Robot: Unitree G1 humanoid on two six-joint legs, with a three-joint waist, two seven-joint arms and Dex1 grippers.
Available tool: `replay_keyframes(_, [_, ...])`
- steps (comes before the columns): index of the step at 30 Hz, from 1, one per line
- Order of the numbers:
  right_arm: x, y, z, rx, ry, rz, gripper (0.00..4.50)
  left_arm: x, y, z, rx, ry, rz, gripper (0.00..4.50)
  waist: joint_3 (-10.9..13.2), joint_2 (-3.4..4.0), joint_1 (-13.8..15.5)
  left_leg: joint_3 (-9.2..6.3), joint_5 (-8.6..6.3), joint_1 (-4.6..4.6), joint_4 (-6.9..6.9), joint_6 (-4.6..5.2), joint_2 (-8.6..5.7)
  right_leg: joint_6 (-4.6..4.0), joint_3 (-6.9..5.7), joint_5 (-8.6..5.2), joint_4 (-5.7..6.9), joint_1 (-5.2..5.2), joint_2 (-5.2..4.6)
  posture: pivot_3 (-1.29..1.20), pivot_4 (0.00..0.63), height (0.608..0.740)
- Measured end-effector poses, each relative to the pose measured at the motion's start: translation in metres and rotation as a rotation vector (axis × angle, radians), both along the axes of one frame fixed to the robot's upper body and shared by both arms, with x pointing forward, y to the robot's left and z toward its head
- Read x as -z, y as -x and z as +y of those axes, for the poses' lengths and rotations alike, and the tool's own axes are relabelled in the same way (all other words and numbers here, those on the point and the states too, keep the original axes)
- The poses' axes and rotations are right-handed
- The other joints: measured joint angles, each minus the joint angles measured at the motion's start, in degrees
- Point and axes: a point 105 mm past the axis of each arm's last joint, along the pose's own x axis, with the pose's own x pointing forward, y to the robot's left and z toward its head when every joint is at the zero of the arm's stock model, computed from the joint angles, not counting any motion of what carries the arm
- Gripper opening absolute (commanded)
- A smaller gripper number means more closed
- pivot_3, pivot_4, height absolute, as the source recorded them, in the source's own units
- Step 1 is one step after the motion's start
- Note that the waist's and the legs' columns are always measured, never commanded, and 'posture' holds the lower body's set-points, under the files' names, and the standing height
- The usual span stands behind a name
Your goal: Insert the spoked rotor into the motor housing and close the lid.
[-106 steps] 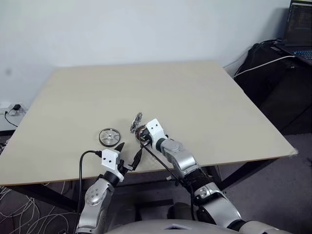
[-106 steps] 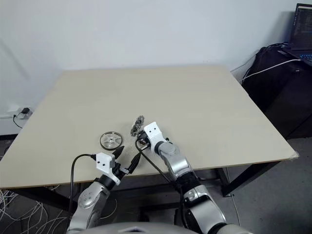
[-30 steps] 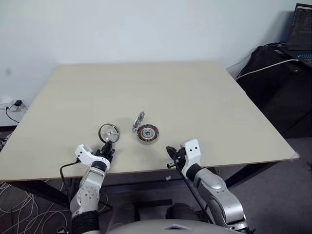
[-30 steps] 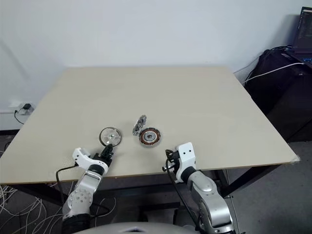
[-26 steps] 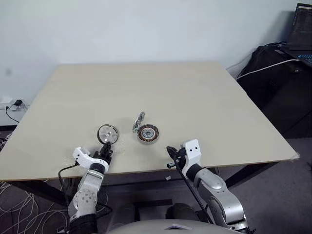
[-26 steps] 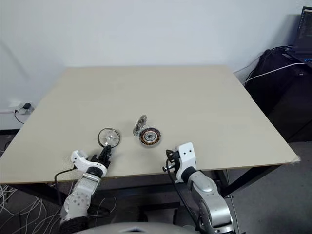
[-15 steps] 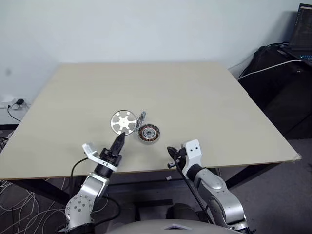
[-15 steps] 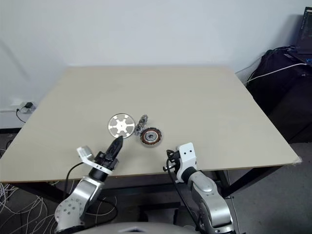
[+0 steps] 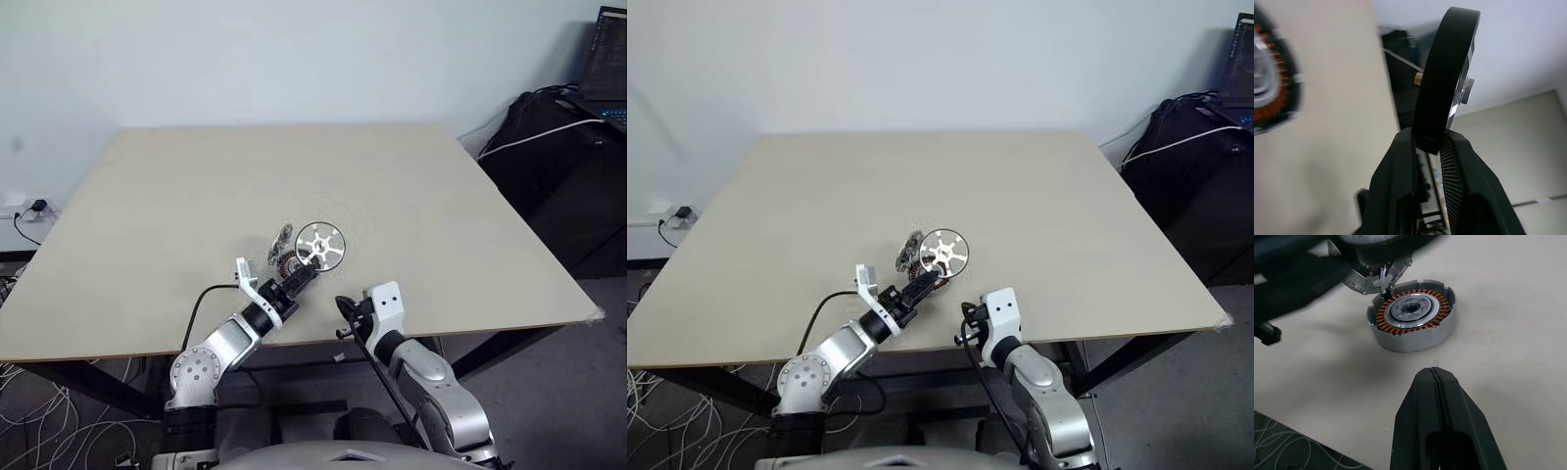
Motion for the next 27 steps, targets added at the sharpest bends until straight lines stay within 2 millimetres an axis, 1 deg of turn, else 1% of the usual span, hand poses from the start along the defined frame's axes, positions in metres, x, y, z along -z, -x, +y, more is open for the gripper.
replay_keyframes(3, [0.000,0.000,0.000,0.001,0.000,-0.001,0.00,0.010,-0.002,0.006,-0.041,-0.043,0.059,0.39,0.0,0.00,0.0,0.00,0.00,0.00,0.02,0.00,0.00,0.01,0.00,0.00,0.00,0.00,-0.04,0.00,0.000,0.740])
replay_keyframes(7, [0.000,0.001,0.001,-0.003,-0.002,-0.001,0.00,0.018,-0.008,0.019,-0.125,-0.075,0.113,0.39,0.0,0.00,0.0,0.00,0.00,0.00,0.03,0.00,0.00,0.01,0.00,0.01,0.00,0.01,-0.16,0.00,0.000,0.740])
replay_keyframes(9, [0.000,0.001,0.002,-0.004,-0.002,-0.001,0.00,0.024,-0.009,0.024,-0.157,-0.079,0.140,0.39,0.0,0.00,0.0,0.00,0.00,-0.01,0.03,0.00,0.00,0.01,-0.01,0.01,0.00,0.00,-0.17,0.00,0.000,0.740])
replay_keyframes(14, [0.000,0.001,0.002,-0.007,-0.002,-0.001,0.00,0.033,-0.010,0.029,-0.191,-0.052,0.195,0.39,0.0,-0.01,0.0,0.00,0.00,-0.01,0.04,0.00,0.00,0.01,-0.01,0.01,0.00,0.00,-0.18,0.00,0.000,0.740])
replay_keyframes(21, [0.000,0.001,0.002,-0.009,-0.001,-0.001,0.00,0.033,-0.008,0.024,-0.170,-0.013,0.202,0.39,0.0,0.00,0.0,0.00,0.00,-0.01,0.04,0.00,0.00,0.01,-0.02,0.01,0.00,0.00,-0.19,0.00,0.000,0.740])
replay_keyframes(27, [0.000,0.001,0.002,-0.010,-0.001,-0.003,0.00,0.032,-0.001,0.001,-0.047,0.016,0.204,0.39,0.0,-0.01,0.0,0.01,0.00,-0.02,0.04,0.00,-0.04,0.01,-0.02,0.01,0.00,0.00,-0.11,0.00,0.000,0.740])
